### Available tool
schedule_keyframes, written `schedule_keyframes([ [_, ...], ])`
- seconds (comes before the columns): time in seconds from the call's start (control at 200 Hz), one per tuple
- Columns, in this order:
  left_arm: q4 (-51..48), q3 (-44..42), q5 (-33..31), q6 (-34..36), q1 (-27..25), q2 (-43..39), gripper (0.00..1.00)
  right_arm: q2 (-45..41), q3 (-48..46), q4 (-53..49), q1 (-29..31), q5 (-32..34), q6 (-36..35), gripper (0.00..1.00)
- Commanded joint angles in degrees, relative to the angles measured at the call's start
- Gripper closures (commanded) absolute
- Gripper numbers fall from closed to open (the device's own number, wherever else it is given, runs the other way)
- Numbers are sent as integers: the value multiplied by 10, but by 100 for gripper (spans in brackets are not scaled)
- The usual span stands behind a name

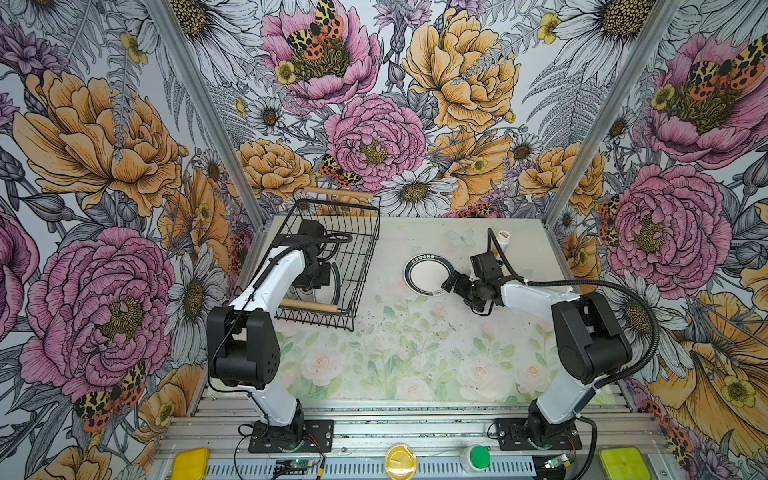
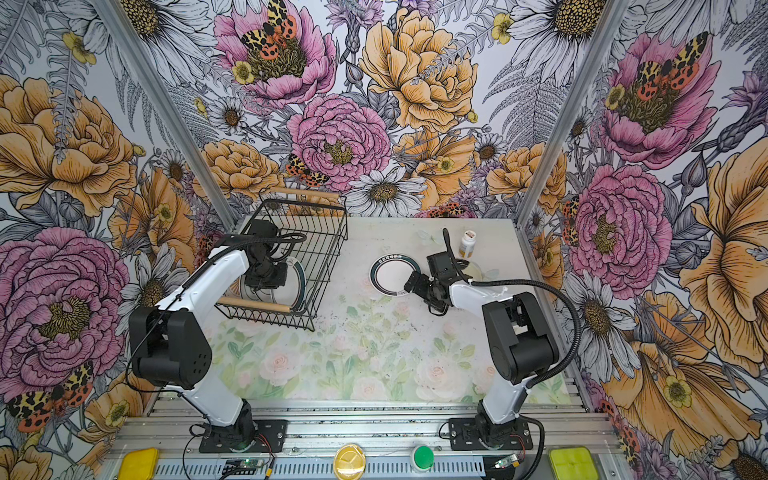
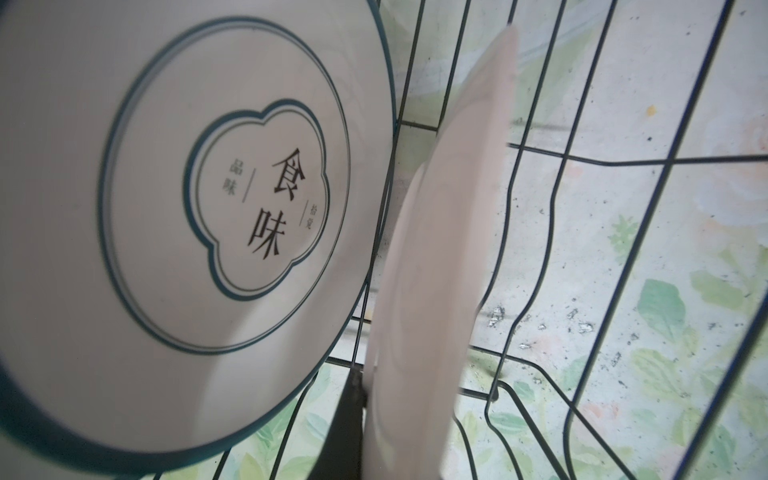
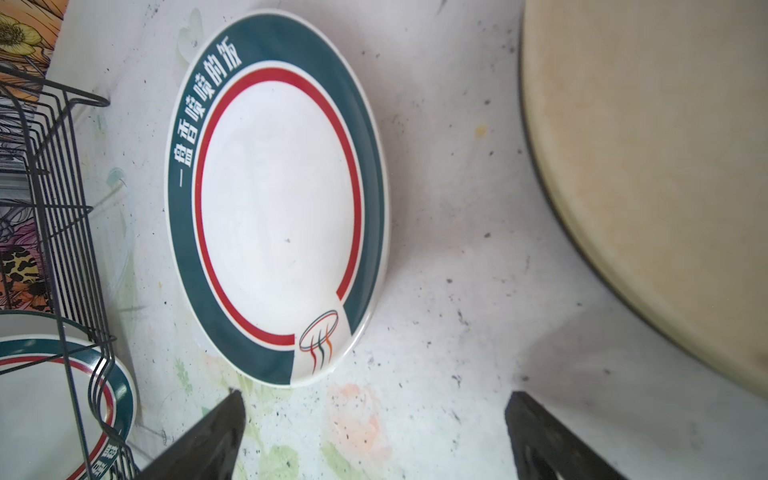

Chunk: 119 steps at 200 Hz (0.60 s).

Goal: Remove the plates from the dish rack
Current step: 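Lift the green-rimmed plate out of the rack with the left gripper while the right rises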

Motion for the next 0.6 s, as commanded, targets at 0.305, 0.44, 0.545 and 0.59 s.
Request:
schedule_keyframes([
  [0.305, -26, 14, -24, -23, -1, -74, 100, -41, -5, -2, -4, -3, -4, 1],
  [0.44, -40, 39, -38, -27, -12, -98, 100, -55, -8, -6, -3, 5, -7, 1],
  [0.545, -59, 83, -75, -24, -27, -109, 100, -73, -8, -13, -3, 14, -15, 1],
  [0.59, -72, 111, -102, -20, -36, -111, 100, -83, -7, -18, -4, 19, -23, 1],
])
